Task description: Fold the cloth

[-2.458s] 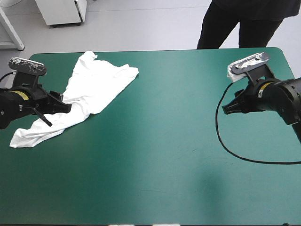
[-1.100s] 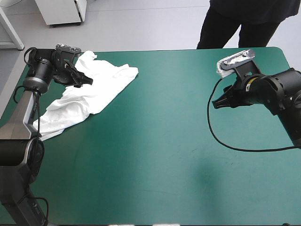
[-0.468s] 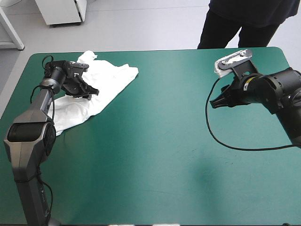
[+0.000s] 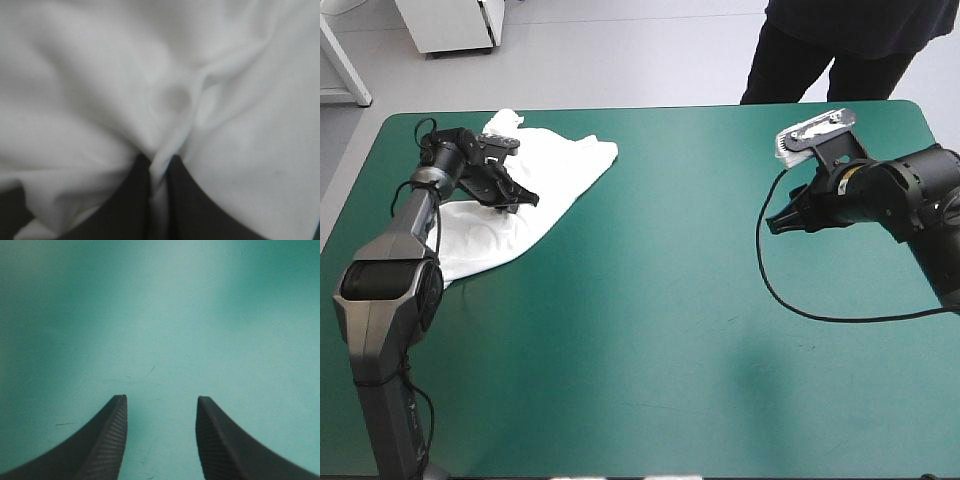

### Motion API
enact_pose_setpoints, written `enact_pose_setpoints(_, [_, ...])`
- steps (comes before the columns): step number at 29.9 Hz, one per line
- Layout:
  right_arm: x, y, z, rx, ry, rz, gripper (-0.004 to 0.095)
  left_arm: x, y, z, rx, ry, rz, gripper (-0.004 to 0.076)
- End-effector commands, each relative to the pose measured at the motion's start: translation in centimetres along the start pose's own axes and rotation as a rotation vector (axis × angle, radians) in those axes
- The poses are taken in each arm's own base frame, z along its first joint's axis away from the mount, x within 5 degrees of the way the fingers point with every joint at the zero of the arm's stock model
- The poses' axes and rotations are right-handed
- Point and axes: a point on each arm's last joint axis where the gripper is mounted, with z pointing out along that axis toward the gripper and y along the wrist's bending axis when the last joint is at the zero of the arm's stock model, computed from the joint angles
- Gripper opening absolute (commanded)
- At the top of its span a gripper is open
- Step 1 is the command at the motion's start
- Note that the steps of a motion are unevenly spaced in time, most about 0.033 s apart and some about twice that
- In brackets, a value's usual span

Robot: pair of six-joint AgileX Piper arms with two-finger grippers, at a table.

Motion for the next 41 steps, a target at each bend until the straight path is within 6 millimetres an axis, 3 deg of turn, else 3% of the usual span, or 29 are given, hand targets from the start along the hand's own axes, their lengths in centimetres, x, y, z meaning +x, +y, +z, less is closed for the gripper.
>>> enact_pose_setpoints(1, [-0.2,-0.4,-1.8,0.021,-0.050,-0.002,0.0419,-1.5,-5.5,-2.6,0.104,-0.046,0.093,-0.0022])
enact_pose_setpoints(7, [0.2,-0.5,-2.0,0.029,-0.014,-0.006,0.0417,-2.2,-16.2,-2.9,0.192,-0.026,0.309,-0.0022])
enact_pose_setpoints(14, [0.5,-0.9,-2.8,0.064,-0.017,-0.010,0.0414,0.0,-28.4,-3.8,0.315,0.016,0.529,-0.0022])
enact_pose_setpoints(18, [0.8,-0.9,-3.6,0.067,-0.035,-0.005,0.0415,1.9,-33.8,-5.1,0.401,0.020,0.624,-0.0022])
enact_pose_setpoints(21, [0.9,-0.9,-4.0,0.069,-0.045,-0.004,0.0415,3.3,-36.6,-6.1,0.432,0.022,0.695,-0.0022])
enact_pose_setpoints(25, [1.1,-1.0,-4.7,0.072,-0.062,-0.001,0.0415,4.0,-37.9,-7.0,0.442,0.012,0.707,-0.0022])
enact_pose_setpoints(29, [1.2,-1.0,-5.2,0.070,-0.074,0.001,0.0415,3.9,-36.9,-7.9,0.405,0.015,0.712,-0.0003])
enact_pose_setpoints(31, [1.3,-1.0,-5.3,0.068,-0.079,0.003,0.0415,3.7,-36.2,-8.8,0.401,0.004,0.714,0.0069])
enact_pose_setpoints(37, [1.0,-0.1,-5.4,0.048,-0.097,-0.034,0.0415,4.2,-35.3,-13.1,0.413,-0.043,0.697,0.0462])
enact_pose_setpoints(39, [0.9,0.2,-5.3,0.042,-0.098,-0.048,0.0415,4.4,-34.7,-15.1,0.390,-0.080,0.653,0.0515])
enact_pose_setpoints(41, [0.9,0.4,-5.3,0.035,-0.100,-0.055,0.0415,4.6,-33.7,-17.0,0.326,-0.125,0.632,0.0515])
